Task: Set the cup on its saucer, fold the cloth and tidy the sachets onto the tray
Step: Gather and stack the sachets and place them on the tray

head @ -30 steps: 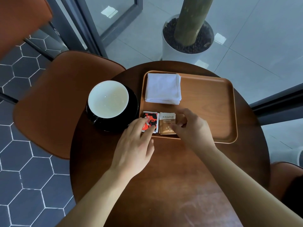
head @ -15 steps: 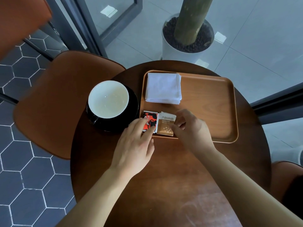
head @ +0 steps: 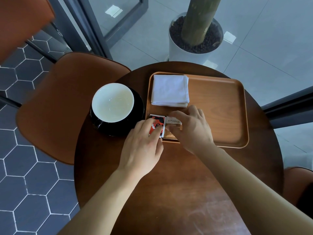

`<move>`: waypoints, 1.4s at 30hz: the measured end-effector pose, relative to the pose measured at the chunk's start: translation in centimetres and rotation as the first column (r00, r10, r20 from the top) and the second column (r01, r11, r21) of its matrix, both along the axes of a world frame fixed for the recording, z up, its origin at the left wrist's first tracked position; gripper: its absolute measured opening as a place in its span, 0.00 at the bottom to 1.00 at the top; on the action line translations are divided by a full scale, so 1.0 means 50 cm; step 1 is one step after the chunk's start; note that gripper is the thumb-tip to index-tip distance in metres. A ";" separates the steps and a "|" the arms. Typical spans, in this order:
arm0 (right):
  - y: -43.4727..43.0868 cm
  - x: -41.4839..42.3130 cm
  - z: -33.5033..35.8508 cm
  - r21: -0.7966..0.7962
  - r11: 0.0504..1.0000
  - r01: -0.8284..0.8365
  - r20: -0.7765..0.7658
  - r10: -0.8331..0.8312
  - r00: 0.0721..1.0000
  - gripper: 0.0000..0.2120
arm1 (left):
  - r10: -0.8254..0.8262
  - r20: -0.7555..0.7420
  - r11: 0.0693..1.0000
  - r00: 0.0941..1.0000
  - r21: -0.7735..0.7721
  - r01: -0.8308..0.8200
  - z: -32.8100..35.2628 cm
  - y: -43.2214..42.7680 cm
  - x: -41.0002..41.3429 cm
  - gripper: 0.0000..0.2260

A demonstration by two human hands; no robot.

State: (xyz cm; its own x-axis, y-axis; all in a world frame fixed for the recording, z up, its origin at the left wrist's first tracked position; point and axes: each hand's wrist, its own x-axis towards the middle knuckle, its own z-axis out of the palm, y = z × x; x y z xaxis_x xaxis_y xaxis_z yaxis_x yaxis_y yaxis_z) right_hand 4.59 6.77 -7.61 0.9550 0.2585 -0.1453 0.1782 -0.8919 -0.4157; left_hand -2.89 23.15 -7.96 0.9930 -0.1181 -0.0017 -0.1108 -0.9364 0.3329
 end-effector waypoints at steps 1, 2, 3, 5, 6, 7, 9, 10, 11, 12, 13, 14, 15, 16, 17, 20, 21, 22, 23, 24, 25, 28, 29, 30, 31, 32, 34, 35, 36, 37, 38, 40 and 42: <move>0.000 0.000 0.000 0.003 1.000 0.001 -0.002 -0.001 1.000 0.18 | -0.002 -0.006 1.000 1.000 0.003 0.002 0.000 0.000 -0.001 0.15; 0.000 0.000 0.000 0.008 1.000 0.001 -0.006 -0.001 1.000 0.18 | -0.002 -0.011 1.000 1.000 0.006 0.002 -0.001 0.000 -0.001 0.15; 0.000 0.000 0.000 0.016 1.000 0.001 -0.009 -0.001 1.000 0.18 | -0.001 -0.014 1.000 1.000 0.008 0.001 -0.001 0.000 -0.001 0.15; -0.002 0.000 0.000 0.035 0.999 0.008 -0.009 -0.007 1.000 0.19 | 0.002 -0.016 1.000 1.000 0.011 -0.002 0.000 0.000 -0.001 0.15; -0.004 -0.001 0.000 0.048 0.999 0.018 -0.010 -0.018 1.000 0.21 | 0.004 -0.015 1.000 1.000 0.012 -0.003 0.000 -0.001 -0.001 0.15; -0.007 -0.001 0.000 0.063 0.998 0.032 -0.010 -0.031 0.999 0.22 | 0.004 -0.016 1.000 1.000 0.014 -0.004 0.000 -0.002 -0.002 0.15; -0.014 -0.004 0.000 0.080 0.996 0.048 -0.011 -0.047 0.999 0.24 | 0.002 -0.018 1.000 1.000 0.019 -0.001 0.000 -0.002 -0.003 0.15; -0.015 -0.006 0.000 0.074 0.996 0.045 -0.012 -0.044 0.999 0.24 | 0.001 -0.018 1.000 1.000 0.020 -0.001 0.000 -0.002 -0.003 0.15; -0.015 -0.008 0.000 0.061 0.997 0.039 -0.015 -0.038 0.999 0.24 | 0.002 -0.019 1.000 1.000 0.020 -0.002 0.000 -0.002 -0.003 0.15; -0.014 -0.009 0.000 0.047 0.998 0.034 -0.020 -0.033 0.999 0.24 | 0.004 -0.018 1.000 1.000 0.019 -0.004 0.000 -0.002 -0.003 0.16; -0.010 -0.009 0.000 0.033 0.999 0.030 -0.026 -0.029 0.999 0.23 | 0.006 -0.016 1.000 1.000 0.016 -0.006 -0.001 -0.002 -0.003 0.16; -0.006 -0.007 0.001 0.023 0.999 0.026 -0.030 -0.025 0.999 0.21 | 0.006 -0.014 1.000 1.000 0.014 -0.006 -0.001 -0.002 -0.003 0.16; -0.002 -0.006 0.002 0.018 1.000 0.022 -0.033 -0.021 0.999 0.19 | 0.004 -0.013 1.000 1.000 0.014 -0.004 0.000 -0.002 -0.004 0.16; 0.002 -0.004 0.003 0.020 1.000 0.019 -0.037 -0.019 0.999 0.18 | -0.001 -0.013 1.000 1.000 0.016 0.001 0.000 -0.002 -0.004 0.16; 0.005 -0.003 0.004 0.028 0.999 0.019 -0.043 -0.018 0.999 0.16 | -0.006 -0.014 1.000 1.000 0.018 0.007 0.000 -0.002 -0.005 0.16; 0.007 -0.004 0.006 0.045 0.999 0.022 -0.051 -0.020 0.998 0.19 | -0.015 -0.019 0.999 1.000 0.028 0.015 0.000 -0.001 -0.005 0.17; 0.005 -0.006 0.007 0.049 0.998 0.027 -0.052 -0.024 0.998 0.21 | -0.017 -0.022 0.999 1.000 0.033 0.018 0.000 -0.001 -0.006 0.17; 0.000 -0.008 0.009 0.062 0.997 0.040 -0.054 -0.037 0.998 0.22 | -0.020 -0.023 0.999 1.000 0.035 0.020 0.000 -0.001 -0.007 0.17; -0.007 -0.011 0.009 0.082 0.995 0.061 -0.059 -0.056 0.997 0.22 | -0.022 -0.023 0.999 0.999 0.035 0.023 0.001 -0.001 -0.007 0.17; -0.016 -0.015 0.010 0.105 0.991 0.086 -0.061 -0.080 0.995 0.21 | -0.023 -0.020 0.999 1.000 0.032 0.024 0.001 -0.001 -0.007 0.17; -0.025 -0.020 0.009 0.121 0.986 0.112 -0.057 -0.106 0.993 0.20 | -0.022 -0.017 0.999 1.000 0.029 0.023 0.001 -0.001 -0.007 0.17; -0.044 -0.037 0.006 0.109 0.983 0.149 -0.014 -0.148 0.989 0.13 | -0.022 -0.004 0.999 1.000 0.031 0.022 -0.001 -0.002 -0.010 0.16; -0.045 -0.042 0.005 0.102 0.983 0.152 -0.005 -0.152 0.988 0.11 | -0.025 0.000 0.999 1.000 0.035 0.025 -0.002 -0.002 -0.012 0.16; -0.043 -0.046 0.006 0.098 0.983 0.154 -0.005 -0.154 0.988 0.10 | -0.028 0.002 0.999 1.000 0.037 0.027 -0.002 -0.002 -0.014 0.16; -0.039 -0.049 0.006 0.099 0.983 0.156 -0.008 -0.156 0.988 0.11 | -0.029 0.005 0.999 1.000 0.038 0.029 -0.003 -0.002 -0.015 0.16; -0.036 -0.052 0.006 0.103 0.982 0.158 -0.008 -0.158 0.987 0.12 | -0.030 0.007 0.999 1.000 0.037 0.030 -0.004 -0.002 -0.014 0.16; -0.027 -0.053 0.007 0.110 0.982 0.153 0.004 -0.155 0.988 0.15 | -0.031 0.009 0.999 0.999 0.039 0.031 -0.005 -0.001 -0.014 0.16; -0.023 -0.053 0.007 0.116 0.982 0.147 0.009 -0.149 0.989 0.16 | -0.033 0.008 0.999 0.999 0.043 0.032 -0.005 0.000 -0.013 0.17; -0.019 -0.053 0.008 0.119 0.983 0.139 0.010 -0.141 0.990 0.16 | -0.035 0.006 0.998 0.999 0.049 0.035 -0.004 0.001 -0.013 0.17; -0.016 -0.053 0.008 0.118 0.984 0.132 0.008 -0.134 0.991 0.16 | -0.038 0.003 0.998 0.999 0.054 0.038 -0.004 0.002 -0.012 0.17; -0.014 -0.054 0.008 0.116 0.985 0.129 0.006 -0.131 0.991 0.15 | -0.041 0.001 0.998 0.999 0.057 0.041 -0.004 0.002 -0.012 0.17; -0.013 -0.056 0.009 0.120 0.984 0.135 0.005 -0.137 0.991 0.15 | -0.046 -0.001 0.997 0.999 0.059 0.046 -0.004 0.002 -0.011 0.17; -0.013 -0.058 0.009 0.132 0.980 0.150 -0.009 -0.151 0.989 0.15 | -0.048 0.002 0.997 0.999 0.062 0.048 -0.004 0.003 -0.011 0.17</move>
